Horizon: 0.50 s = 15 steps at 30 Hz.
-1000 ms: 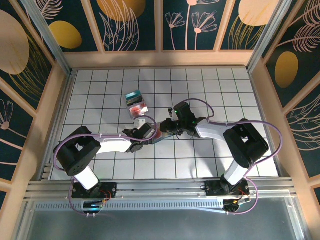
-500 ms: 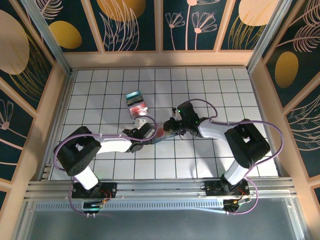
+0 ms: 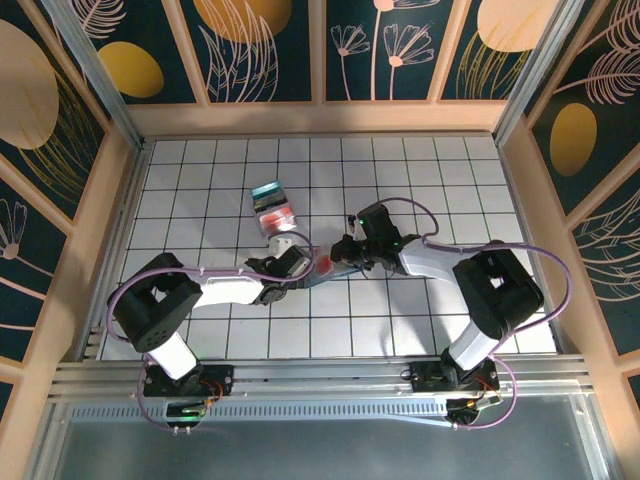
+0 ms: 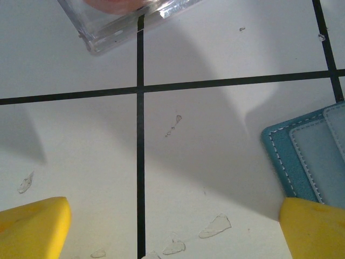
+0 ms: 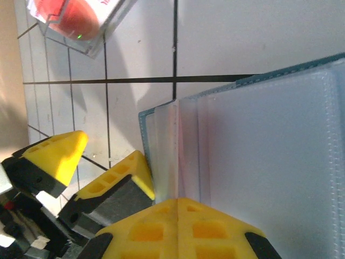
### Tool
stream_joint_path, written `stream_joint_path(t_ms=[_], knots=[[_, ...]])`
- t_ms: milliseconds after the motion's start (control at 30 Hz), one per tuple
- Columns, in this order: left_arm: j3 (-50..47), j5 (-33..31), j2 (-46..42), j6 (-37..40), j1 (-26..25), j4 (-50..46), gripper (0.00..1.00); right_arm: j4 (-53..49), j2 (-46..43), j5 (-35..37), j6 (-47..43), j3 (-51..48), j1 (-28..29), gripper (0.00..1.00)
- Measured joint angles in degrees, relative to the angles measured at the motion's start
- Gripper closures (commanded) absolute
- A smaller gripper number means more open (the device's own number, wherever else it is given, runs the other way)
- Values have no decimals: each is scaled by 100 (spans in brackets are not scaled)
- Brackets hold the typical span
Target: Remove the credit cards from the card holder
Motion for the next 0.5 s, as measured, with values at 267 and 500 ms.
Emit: stream_joint_path(t_ms=[267,500], knots=[[101,24,-284,109,0,-332,1,-256,0,184,-111,2,4,98],[358,44,-498,254,0,-225,1,-273,0,219,-125,2,39,98]])
